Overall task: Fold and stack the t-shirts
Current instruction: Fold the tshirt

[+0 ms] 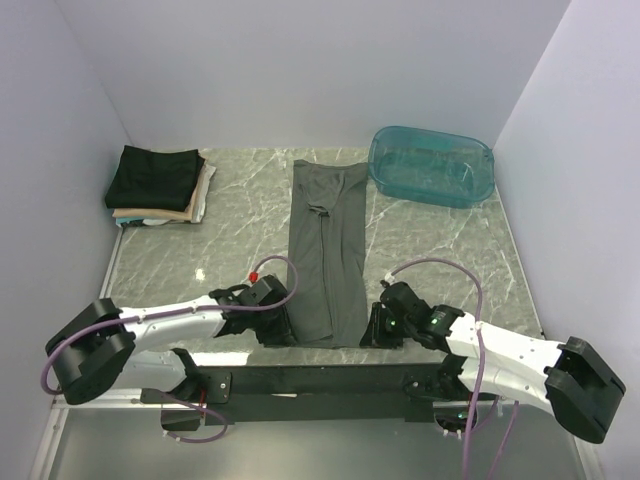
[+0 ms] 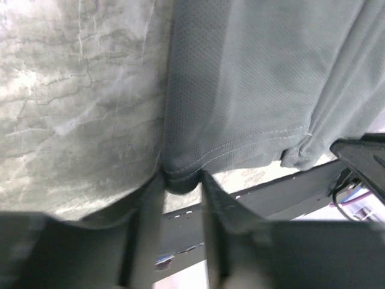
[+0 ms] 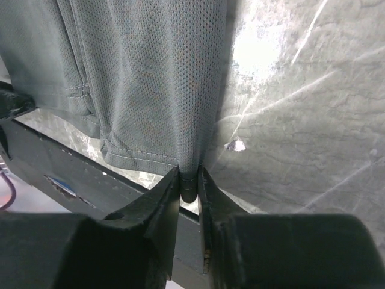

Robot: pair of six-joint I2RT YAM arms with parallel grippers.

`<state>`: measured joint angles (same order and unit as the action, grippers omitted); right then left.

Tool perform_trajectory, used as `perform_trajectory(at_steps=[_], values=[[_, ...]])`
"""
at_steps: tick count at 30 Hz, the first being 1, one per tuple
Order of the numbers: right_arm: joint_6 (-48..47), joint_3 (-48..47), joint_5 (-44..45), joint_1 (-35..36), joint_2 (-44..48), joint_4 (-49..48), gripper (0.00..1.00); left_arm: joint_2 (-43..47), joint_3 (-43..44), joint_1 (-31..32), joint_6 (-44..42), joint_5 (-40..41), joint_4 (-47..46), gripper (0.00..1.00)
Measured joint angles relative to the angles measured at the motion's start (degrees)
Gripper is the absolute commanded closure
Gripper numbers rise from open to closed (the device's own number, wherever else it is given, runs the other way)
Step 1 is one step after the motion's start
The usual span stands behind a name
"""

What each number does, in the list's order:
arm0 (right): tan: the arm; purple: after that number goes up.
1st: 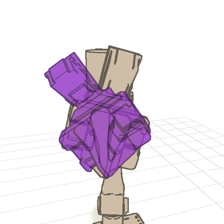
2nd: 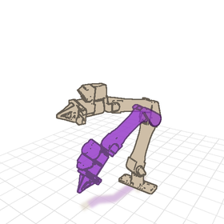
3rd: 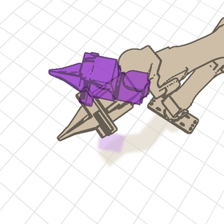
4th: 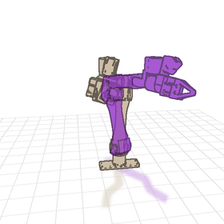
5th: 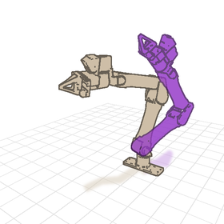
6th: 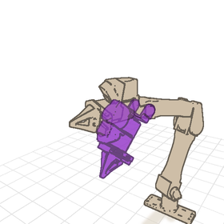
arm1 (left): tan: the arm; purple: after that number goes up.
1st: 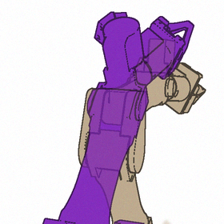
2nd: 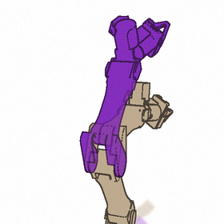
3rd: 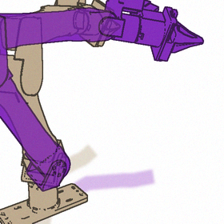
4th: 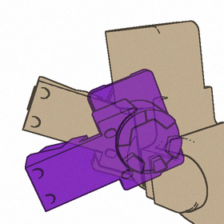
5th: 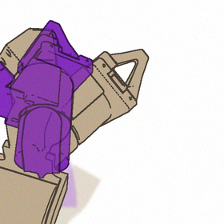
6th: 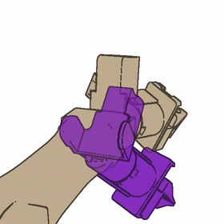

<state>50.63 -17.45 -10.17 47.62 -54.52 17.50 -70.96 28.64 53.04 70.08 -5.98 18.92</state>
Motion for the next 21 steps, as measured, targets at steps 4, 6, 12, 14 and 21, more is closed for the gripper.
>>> perform_trajectory(at_steps=[4, 6, 12, 14, 21], values=[[0.79, 0.74, -0.33, 0.0, 0.57, -0.37, 0.83, -2.1, 0.42, 0.09, 0.0, -0.11, -0.92, 0.87], [0.98, 1.09, -0.76, 0.0, 1.11, -0.33, 0.86, -2.99, 0.98, 0.11, 0.15, -0.37, -0.92, 0.99], [2.16, 2.16, -2.05, 0.13, 3.54, 0.83, 0.96, -3.02, 2.21, 1.11, 0.07, 0.94, 1.22, 0.99], [3.19, 2.29, -2.19, 0.68, 4.7, 1.31, 0.96, -1.36, 1.84, 1.66, 0.31, 1.64, 2.97, 0.99], [7.96, 5.18, -3.61, 3.5, 9.64, 1.75, 0.99, 8.13, -3.32, 4.31, 3.19, 2.21, 4.35, 0.99]])
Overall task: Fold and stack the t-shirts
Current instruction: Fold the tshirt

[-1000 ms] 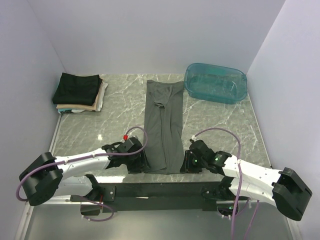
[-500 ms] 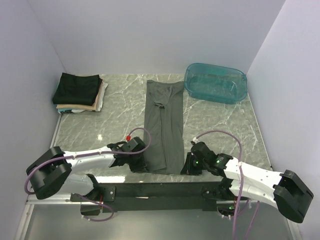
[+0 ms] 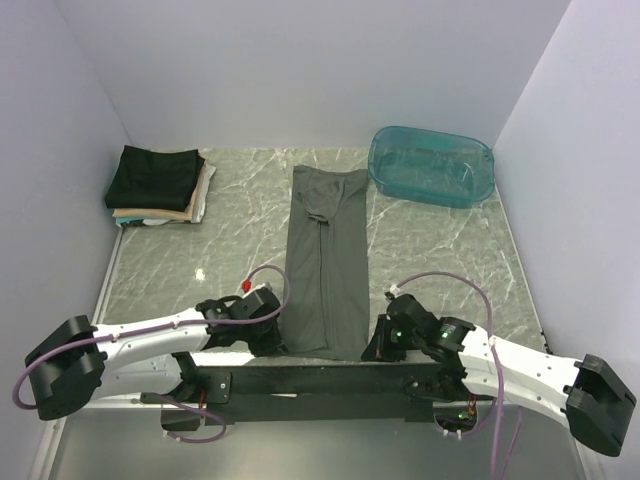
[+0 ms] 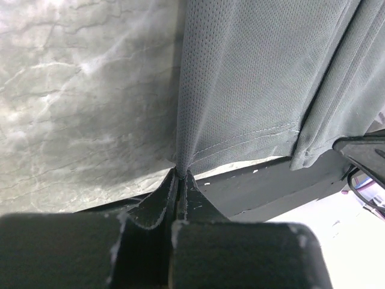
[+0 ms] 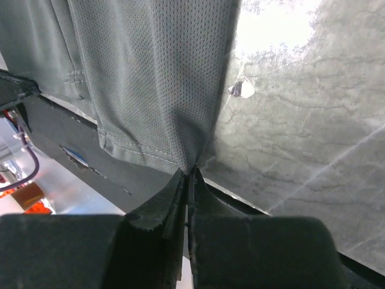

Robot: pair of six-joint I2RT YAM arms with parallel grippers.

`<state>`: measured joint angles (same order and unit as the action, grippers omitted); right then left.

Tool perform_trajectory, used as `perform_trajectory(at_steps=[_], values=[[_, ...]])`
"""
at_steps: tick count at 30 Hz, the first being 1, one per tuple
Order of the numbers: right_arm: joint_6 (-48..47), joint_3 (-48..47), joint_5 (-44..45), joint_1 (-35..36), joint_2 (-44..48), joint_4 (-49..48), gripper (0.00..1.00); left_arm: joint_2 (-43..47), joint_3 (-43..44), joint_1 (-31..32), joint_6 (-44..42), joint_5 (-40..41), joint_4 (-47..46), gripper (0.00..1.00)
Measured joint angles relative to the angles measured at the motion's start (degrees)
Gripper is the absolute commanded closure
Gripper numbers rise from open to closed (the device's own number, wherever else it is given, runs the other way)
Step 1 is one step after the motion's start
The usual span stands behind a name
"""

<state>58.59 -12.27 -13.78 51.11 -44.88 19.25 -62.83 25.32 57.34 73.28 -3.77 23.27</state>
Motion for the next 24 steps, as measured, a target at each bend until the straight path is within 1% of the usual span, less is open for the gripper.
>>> perform_trajectory(at_steps=[5, 9, 15, 19, 24], values=[[0.57, -0.5, 1.03, 0.02, 0.87, 1.88, 1.0, 1.49, -0.26, 0.15, 0.48, 0.46, 0.22, 0.99], [-0.22, -3.67, 3.63, 0.02, -0.22, 4.68, 1.0, 1.81, 0.76, 0.2, 0.33, 1.68, 0.94, 1.0], [-4.59, -12.39, 8.63, -1.4, -4.61, 6.36, 1.0, -1.07, 7.98, -0.35, -1.9, 5.97, 2.64, 1.0], [-8.5, -17.25, 10.4, -3.91, -7.41, 5.55, 1.0, -3.17, 12.79, -2.69, -4.5, 9.11, 2.62, 1.0], [-13.03, -23.15, 14.05, -8.04, -12.48, 4.79, 1.0, -7.48, 17.99, -8.57, -8.02, 10.88, 0.24, 1.0]])
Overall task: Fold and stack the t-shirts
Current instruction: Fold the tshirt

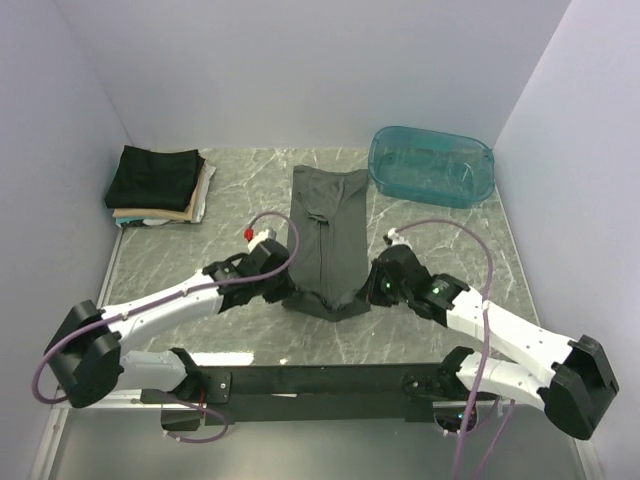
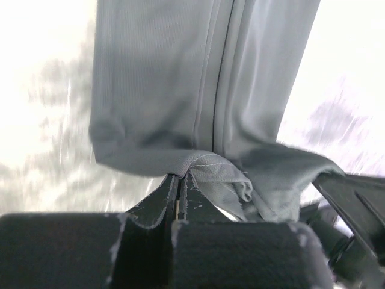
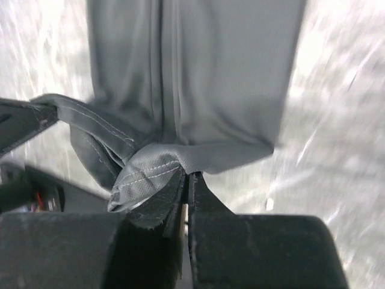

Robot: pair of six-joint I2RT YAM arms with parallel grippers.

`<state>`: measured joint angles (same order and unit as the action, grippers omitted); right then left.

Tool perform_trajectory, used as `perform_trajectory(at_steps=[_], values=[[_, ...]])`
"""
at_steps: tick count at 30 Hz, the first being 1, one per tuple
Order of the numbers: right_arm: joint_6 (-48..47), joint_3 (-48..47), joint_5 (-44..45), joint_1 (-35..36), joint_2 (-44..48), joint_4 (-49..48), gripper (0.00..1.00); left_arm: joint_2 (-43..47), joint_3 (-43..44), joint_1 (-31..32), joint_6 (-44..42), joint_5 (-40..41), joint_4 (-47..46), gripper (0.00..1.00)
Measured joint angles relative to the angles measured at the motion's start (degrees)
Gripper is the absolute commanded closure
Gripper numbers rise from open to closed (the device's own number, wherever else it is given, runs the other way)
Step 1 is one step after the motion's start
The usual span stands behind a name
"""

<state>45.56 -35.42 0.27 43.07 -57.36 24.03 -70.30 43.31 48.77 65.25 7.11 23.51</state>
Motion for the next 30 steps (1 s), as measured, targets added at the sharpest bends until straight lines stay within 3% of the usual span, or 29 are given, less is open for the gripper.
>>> perform_trajectory(at_steps=[14, 30], values=[[-7.98, -15.54, 5.84, -8.98, -14.75, -4.85, 1.0, -13.33, 15.45, -12.59, -10.71, 1.77, -4.09, 1.0], [-10.73, -21.7, 3.56, -14.23, -25.64, -6.08, 1.0, -25.35, 24.96, -17.14, -20.46, -1.7, -5.31, 1.0]])
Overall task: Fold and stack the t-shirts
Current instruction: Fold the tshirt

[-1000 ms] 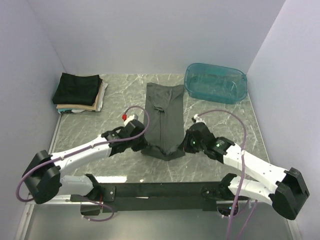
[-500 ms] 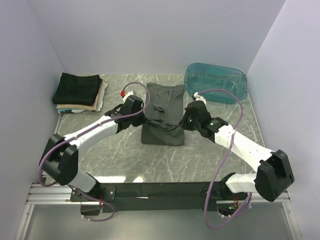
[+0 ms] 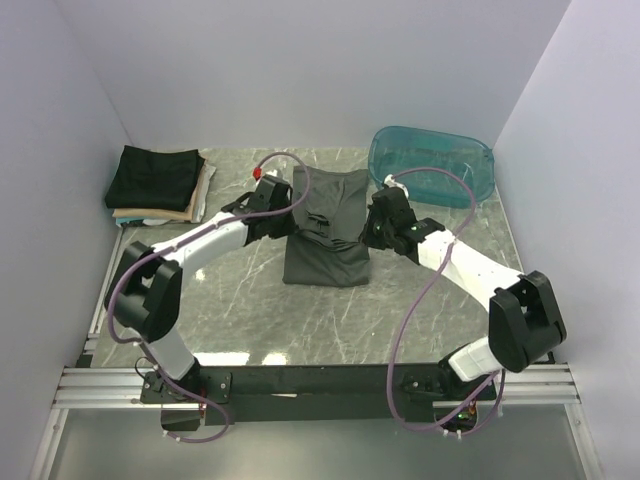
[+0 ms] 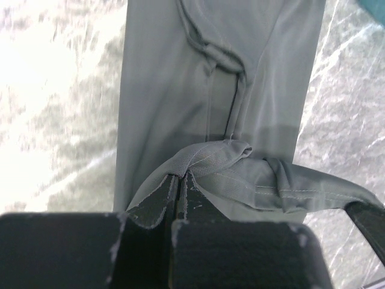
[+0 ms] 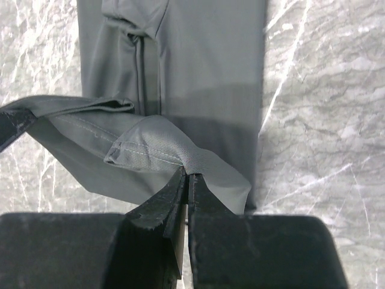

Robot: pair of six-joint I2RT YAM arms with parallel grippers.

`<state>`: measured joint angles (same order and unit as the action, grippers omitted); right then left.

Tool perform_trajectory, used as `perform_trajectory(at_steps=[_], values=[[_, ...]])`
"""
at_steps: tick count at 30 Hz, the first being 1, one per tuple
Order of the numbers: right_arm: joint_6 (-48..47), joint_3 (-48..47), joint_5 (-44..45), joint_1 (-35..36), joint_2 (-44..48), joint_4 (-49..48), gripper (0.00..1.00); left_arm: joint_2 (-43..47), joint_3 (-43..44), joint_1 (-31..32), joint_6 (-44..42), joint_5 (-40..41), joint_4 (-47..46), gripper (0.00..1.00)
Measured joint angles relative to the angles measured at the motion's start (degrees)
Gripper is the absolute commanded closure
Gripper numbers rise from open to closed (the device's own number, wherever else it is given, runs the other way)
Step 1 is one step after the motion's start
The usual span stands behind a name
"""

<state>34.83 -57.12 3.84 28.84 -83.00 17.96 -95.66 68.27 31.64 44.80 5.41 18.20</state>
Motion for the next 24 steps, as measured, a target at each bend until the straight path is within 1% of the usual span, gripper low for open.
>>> perform_trajectory(at_steps=[11, 12, 14, 15, 16, 17, 18, 20, 21, 23, 24], values=[[-0.35, -2.6, -1.53, -2.75, -5.68, -0.72, 1.0, -8.59, 7.5, -1.64, -4.02, -2.78, 1.44, 0.99], [-0.44, -2.93, -1.77, -3.04, -6.36, -0.81, 1.0, -9.18, 7.85, -1.77, -4.17, -2.95, 1.77, 0.94], [-0.46, -3.54, -2.19, -3.52, -7.67, -0.87, 1.0, -10.21, 8.59, -2.05, -4.61, -3.15, 2.56, 0.91], [-0.46, -3.98, -2.54, -3.82, -8.46, -0.9, 0.97, -10.82, 9.01, -2.21, -4.76, -3.23, 2.78, 0.79], [-0.48, -4.48, -2.86, -4.15, -9.33, -1.05, 0.93, -11.37, 9.49, -2.36, -5.07, -3.23, 3.06, 0.73], [-0.59, -4.94, -3.13, -4.48, -10.29, -1.25, 0.87, -12.04, 9.97, -2.54, -5.16, -3.34, 3.26, 0.64], [-0.66, -5.38, -3.34, -4.81, -11.17, -1.4, 0.8, -12.7, 10.47, -2.75, -5.31, -3.52, 3.54, 0.49], [-1.01, -6.32, -3.93, -5.49, -12.74, -1.49, 0.68, -13.46, 11.02, -3.19, -5.51, -3.87, 3.8, 0.31], [-1.27, -6.91, -4.17, -5.81, -13.46, -1.62, 0.54, -13.77, 11.32, -3.5, -5.6, -4.07, 3.96, 0.18], [-1.6, -7.87, -4.68, -6.32, -14.38, -1.75, 0.36, -13.9, 11.76, -3.85, -5.7, -4.09, 4.11, 0.05], [-1.79, -8.33, -4.96, -6.47, -14.51, -1.73, 0.23, -13.9, 12.11, -4.09, -5.88, -4.07, 4.31, 0.01]])
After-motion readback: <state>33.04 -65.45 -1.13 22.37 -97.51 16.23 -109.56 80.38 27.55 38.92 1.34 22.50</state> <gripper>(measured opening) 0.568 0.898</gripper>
